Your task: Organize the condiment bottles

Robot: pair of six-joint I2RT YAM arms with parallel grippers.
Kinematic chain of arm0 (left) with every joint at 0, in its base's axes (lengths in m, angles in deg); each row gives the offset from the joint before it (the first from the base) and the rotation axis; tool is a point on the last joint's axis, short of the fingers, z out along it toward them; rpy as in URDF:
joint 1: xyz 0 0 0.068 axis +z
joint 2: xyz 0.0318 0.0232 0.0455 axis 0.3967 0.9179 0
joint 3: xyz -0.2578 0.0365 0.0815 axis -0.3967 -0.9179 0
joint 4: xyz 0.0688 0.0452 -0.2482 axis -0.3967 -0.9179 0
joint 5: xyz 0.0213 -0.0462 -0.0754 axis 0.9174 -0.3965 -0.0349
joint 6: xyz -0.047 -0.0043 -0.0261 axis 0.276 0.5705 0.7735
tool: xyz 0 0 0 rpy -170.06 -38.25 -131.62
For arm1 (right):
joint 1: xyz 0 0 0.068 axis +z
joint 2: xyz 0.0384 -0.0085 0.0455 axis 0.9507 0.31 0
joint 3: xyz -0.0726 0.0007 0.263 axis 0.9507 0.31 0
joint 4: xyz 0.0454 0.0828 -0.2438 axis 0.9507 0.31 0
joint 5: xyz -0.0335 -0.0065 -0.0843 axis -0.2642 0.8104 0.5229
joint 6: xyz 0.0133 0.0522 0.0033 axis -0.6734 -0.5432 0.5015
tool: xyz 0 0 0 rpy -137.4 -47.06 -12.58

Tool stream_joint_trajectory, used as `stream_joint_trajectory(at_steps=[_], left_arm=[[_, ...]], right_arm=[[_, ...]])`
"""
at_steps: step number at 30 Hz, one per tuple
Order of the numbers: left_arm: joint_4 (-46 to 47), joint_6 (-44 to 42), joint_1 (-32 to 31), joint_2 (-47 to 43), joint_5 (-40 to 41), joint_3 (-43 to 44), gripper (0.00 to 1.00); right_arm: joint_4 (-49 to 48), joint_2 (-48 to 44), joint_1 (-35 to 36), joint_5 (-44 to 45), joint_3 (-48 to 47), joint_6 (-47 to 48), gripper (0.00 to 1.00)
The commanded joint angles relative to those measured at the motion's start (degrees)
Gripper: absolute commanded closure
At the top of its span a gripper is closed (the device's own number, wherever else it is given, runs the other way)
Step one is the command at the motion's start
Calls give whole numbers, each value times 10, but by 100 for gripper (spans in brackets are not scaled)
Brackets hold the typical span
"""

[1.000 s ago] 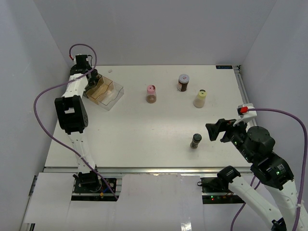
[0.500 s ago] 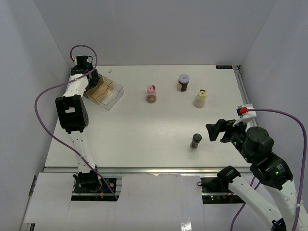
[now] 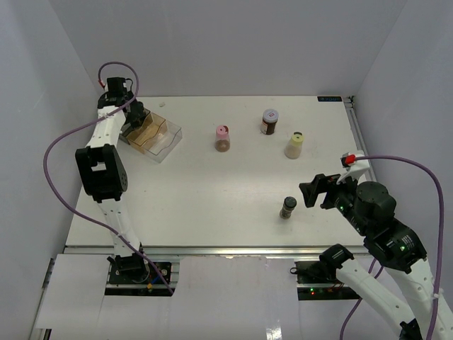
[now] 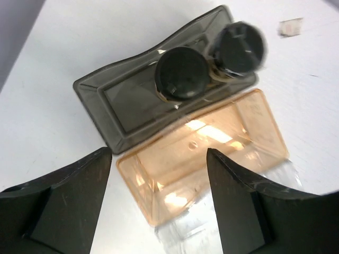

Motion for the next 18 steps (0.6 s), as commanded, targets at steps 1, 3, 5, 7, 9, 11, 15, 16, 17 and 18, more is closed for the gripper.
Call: stream_joint_trajectory(at_steps=[1, 3, 5, 7, 9, 11, 15, 16, 17, 18], left_arm=[[-51, 0, 0, -128, -82, -15, 17], [-51, -3, -13, -143, -121, -42, 17], [-28, -25, -86, -196, -159, -112, 17], [-3, -54, -148, -249, -156, -179, 16], [0, -62, -213, -286, -171, -220, 17], [3, -49, -276, -318, -184, -249, 17], [47, -26, -380, -397, -191, -338, 17], [52, -19, -398, -411, -205, -357, 17], [56, -11, -407, -424, -215, -377, 17], [60, 6, -419, -437, -220, -403, 16]], right_arm=[[10, 7, 0, -30, -3, -9, 10], [11, 6, 0, -32, -1, -13, 10], [14, 11, -1, -39, 0, -26, 10], [18, 13, 0, -43, 7, -42, 10], [21, 5, 0, -47, 21, -61, 10], [23, -4, -1, -56, 37, -75, 9], [34, -23, 0, -62, 64, -82, 10], [39, -22, 0, -60, 61, -80, 10], [41, -21, 0, -58, 60, -77, 10], [45, -18, 0, -56, 52, -74, 10]])
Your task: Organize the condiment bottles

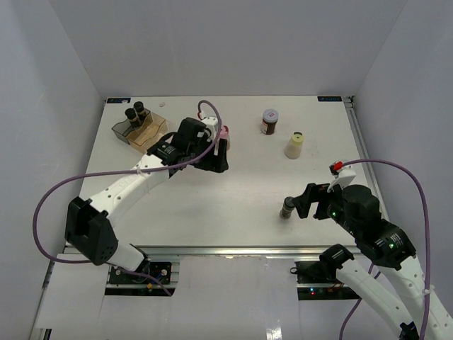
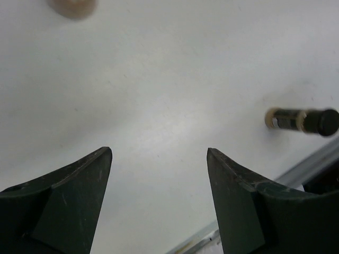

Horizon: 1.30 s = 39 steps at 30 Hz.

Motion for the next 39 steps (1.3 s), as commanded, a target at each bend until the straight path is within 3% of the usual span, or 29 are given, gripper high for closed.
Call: stream_joint_trajectory(at_steps=[1, 4, 8, 11, 16, 22, 30, 39], left_arm=[[33, 48, -38, -88, -27, -75, 16], [54, 92, -80, -119, 26, -127, 16], [79, 143, -96, -173, 95, -195, 16], [135, 153, -96, -200, 79, -234, 15], [112, 128, -120, -133, 72, -167, 15], [104, 57, -148, -92, 9, -149, 15], [71, -5, -184, -50, 4, -37, 13], [43, -36, -276, 73, 47, 73, 14]], right_arm=[[11, 1, 0, -2, -25, -2, 10], [11, 6, 0, 5, -45, 7, 9], [-25, -32, 0, 48, -3, -29, 10], [-31, -34, 0, 86, -1, -38, 10], [-24, 0, -1, 152, -15, -76, 10], [-36, 19, 0, 113, 16, -104, 10], [-12, 0, 0, 107, -20, -58, 10], [25, -39, 0, 156, -63, -72, 9]])
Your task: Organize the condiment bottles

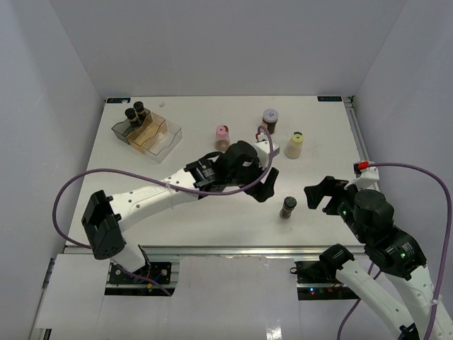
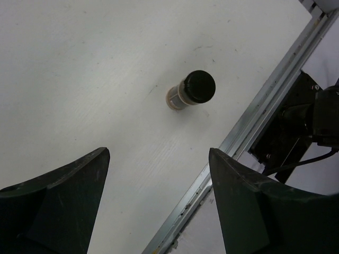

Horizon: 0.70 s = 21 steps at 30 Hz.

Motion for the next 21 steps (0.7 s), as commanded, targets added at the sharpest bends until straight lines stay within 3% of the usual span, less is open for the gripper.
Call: stream_joint_trajectory(at_steps=[1, 10, 12, 21], left_arm=[[-22, -25, -33, 60, 20, 47, 14], [-28, -46, -85, 205, 20, 176, 14], [-38, -46, -93, 230, 49, 207, 14], [-48, -37, -98, 276, 75, 247, 13]], right_arm=[[30, -18, 0, 51, -43, -3, 9], [44, -78, 0, 100, -123, 13, 10], [46, -88, 0, 103, -131, 14, 10], [63, -114, 0, 105, -155, 18, 10]])
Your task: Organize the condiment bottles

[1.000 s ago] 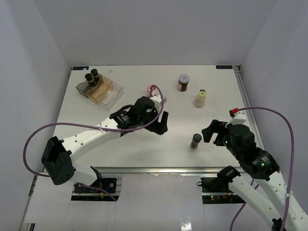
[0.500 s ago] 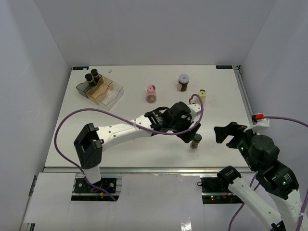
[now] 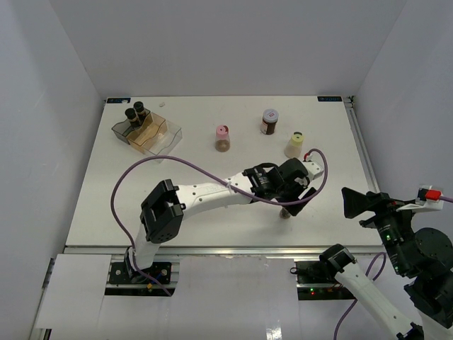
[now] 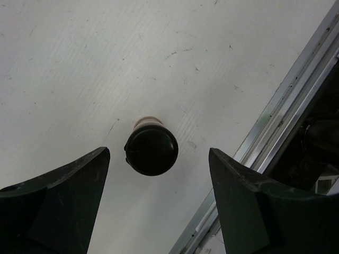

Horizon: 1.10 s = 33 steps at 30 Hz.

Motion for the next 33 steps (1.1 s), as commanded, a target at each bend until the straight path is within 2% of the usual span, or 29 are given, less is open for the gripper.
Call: stream_joint_trajectory(at_steps=[1, 16, 19, 21, 27, 33], left_arm=[[-8, 2, 1, 5, 19, 25, 13], [-10, 10, 1, 43, 32, 28, 15], [-7, 12, 0, 49, 32, 25, 18], [-4, 14, 1, 49, 37, 24, 24], [5, 21, 1, 47, 63, 19, 60], [2, 40, 1, 26, 116, 4, 86]], right_arm=[[6, -7, 0, 20, -25, 9, 10], [11, -20, 0, -4, -51, -3, 9], [14, -24, 0, -3, -53, -4, 9], [14, -27, 0, -5, -53, -4, 9], [17, -34, 0, -6, -44, -7, 8], [18, -40, 0, -5, -37, -7, 8]])
